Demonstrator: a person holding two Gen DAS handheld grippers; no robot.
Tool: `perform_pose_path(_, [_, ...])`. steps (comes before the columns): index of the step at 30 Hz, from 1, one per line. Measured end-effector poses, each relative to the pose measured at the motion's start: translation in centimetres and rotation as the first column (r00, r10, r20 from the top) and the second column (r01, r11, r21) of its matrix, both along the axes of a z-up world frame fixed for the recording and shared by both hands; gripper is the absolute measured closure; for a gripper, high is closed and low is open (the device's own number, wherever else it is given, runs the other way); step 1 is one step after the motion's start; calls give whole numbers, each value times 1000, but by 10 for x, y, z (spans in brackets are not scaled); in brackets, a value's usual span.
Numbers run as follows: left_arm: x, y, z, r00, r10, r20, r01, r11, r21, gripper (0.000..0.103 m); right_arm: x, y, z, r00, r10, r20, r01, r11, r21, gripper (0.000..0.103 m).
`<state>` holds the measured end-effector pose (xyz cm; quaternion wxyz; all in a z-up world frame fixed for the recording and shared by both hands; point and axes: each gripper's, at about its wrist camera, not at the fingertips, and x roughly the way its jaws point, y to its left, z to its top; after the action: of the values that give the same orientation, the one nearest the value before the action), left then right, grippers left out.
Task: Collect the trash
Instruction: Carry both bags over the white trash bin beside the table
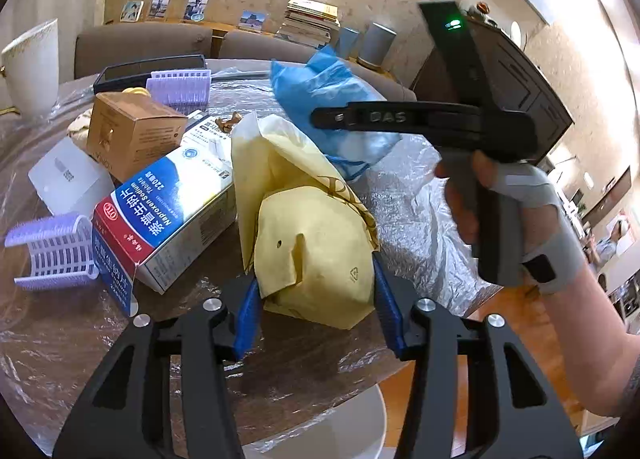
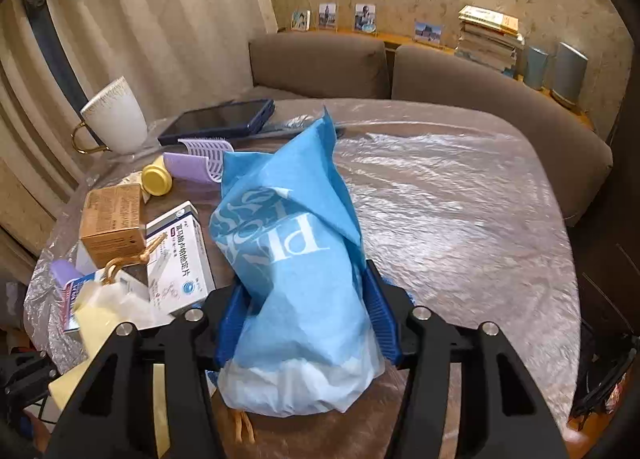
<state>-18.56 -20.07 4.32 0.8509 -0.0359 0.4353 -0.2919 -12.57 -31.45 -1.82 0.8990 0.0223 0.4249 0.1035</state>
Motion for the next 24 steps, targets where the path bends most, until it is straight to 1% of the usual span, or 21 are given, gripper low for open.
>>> perform_pose_path(6, [-8, -8, 5, 999, -15, 34, 13, 999, 46, 58, -31, -20, 16, 998, -52, 45, 50, 998, 48, 51])
perform_pose_path(11, [-17, -14, 10, 997, -30, 76, 22, 994, 103, 60, -61, -26, 26, 994, -77, 78, 74, 997, 36, 51])
perform_pose_path(14, [-26, -18, 13, 993, -34, 112, 17, 989, 149, 61, -82, -25, 29, 992, -92, 90, 91, 996, 12, 51])
perform_pose_path(18, [-39, -20, 19, 985, -46, 165, 10, 977, 212, 62, -108, -20, 28, 993, -85, 87, 86, 996, -6, 51])
perform_pose_path(21, [-48, -18, 21, 982, -37, 184, -9, 970, 241, 62, -126, -12, 25, 993, -77, 87, 80, 996, -30, 51])
perform_pose_path(24, [-58, -12, 22, 979, -18, 201, -36, 963, 266, 62, -143, -3, 22, 995, -61, 80, 64, 998, -29, 51])
